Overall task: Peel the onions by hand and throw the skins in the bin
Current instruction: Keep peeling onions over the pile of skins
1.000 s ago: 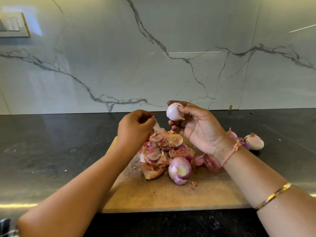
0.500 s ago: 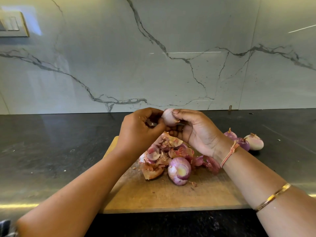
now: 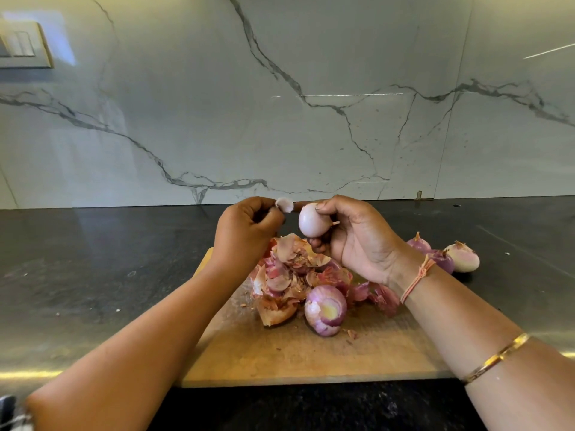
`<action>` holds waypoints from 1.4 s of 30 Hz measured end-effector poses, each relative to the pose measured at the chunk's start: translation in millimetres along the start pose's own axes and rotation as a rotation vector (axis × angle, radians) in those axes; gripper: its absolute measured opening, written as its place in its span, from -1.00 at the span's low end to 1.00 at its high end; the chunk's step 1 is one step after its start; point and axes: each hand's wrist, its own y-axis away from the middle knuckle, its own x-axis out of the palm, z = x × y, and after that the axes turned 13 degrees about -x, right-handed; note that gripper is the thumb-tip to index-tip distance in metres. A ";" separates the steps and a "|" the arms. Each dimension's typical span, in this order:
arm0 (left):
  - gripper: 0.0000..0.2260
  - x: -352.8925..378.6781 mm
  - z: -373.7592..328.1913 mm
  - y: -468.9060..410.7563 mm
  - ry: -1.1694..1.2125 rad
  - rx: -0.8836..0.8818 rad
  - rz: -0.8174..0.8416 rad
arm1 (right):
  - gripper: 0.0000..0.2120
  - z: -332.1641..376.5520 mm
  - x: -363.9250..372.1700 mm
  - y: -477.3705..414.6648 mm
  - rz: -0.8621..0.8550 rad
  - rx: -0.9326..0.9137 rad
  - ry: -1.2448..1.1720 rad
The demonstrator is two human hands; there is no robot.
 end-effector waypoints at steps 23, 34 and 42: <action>-0.87 -3.0 -9.7 11.9 -0.045 0.124 0.112 | -0.57 -12.7 -7.1 -0.9 0.146 -0.359 0.658; -0.76 -5.6 -10.1 8.7 0.084 0.080 0.116 | -0.54 -10.6 -6.7 1.2 0.221 -0.449 0.657; -0.84 -4.3 -9.5 9.3 0.147 0.023 0.167 | -0.57 -11.2 -7.9 1.1 0.224 -0.454 0.733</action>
